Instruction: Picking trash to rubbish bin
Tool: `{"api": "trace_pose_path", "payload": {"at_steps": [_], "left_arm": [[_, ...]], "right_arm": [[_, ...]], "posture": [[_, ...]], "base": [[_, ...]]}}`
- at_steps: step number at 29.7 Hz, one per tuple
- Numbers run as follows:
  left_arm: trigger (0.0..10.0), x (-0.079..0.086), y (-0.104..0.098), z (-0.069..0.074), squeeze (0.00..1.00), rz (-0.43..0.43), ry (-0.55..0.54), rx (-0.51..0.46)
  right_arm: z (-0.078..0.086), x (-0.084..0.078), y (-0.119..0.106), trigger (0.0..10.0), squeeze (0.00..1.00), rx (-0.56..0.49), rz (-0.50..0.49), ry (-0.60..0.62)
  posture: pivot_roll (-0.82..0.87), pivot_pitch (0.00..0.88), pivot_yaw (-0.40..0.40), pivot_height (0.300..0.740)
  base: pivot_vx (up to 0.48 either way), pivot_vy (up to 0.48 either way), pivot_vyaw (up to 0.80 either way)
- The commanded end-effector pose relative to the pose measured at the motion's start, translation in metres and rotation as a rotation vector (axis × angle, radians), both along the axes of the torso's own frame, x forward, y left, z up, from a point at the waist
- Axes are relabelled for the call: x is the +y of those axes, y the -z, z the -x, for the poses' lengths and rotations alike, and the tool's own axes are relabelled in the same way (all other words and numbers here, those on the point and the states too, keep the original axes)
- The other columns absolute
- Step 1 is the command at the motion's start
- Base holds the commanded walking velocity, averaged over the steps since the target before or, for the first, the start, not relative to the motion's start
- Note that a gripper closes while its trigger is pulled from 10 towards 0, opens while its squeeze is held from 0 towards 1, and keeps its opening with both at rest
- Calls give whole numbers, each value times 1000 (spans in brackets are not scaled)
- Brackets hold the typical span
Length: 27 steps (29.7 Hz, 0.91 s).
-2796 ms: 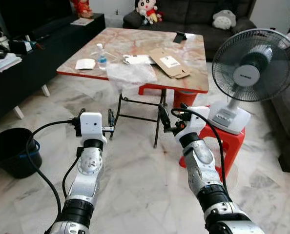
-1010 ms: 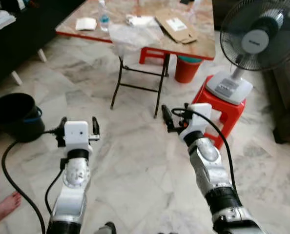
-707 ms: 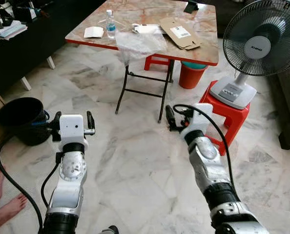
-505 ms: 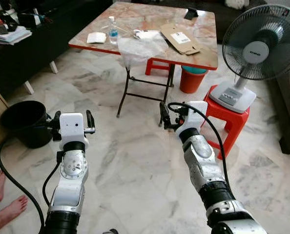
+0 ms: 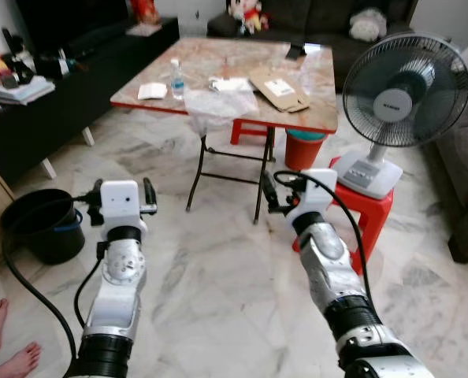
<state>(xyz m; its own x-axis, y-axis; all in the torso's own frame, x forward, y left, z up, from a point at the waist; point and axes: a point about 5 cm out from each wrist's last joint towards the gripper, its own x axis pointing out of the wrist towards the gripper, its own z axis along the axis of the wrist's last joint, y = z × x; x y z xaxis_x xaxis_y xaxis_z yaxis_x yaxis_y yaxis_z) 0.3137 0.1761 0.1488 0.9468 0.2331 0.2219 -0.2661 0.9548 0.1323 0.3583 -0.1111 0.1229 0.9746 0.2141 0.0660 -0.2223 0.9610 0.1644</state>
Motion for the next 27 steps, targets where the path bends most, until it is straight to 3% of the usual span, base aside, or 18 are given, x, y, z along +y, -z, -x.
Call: {"api": "trace_pose_path", "payload": {"at_steps": [1,15,21,27], "left_arm": [[10000,5,0,0,0,-4,-10,5],[10000,3,1,0,0,-3,0,6],[10000,3,1,-1,0,-1,2,5],[10000,3,1,-1,0,0,1,4]], "right_arm": [[0,9,-1,10000,0,1,-11,-20],[1,14,1,10000,0,-7,17,-51],[1,15,2,10000,0,-8,20,-60],[1,14,2,10000,0,-5,5,-56]], "posture": [[12,26,-4,740],[16,2,0,740],[21,0,-6,740],[21,3,-8,740]], "base": [[458,0,0],[454,0,0],[453,0,743],[453,0,0]]}}
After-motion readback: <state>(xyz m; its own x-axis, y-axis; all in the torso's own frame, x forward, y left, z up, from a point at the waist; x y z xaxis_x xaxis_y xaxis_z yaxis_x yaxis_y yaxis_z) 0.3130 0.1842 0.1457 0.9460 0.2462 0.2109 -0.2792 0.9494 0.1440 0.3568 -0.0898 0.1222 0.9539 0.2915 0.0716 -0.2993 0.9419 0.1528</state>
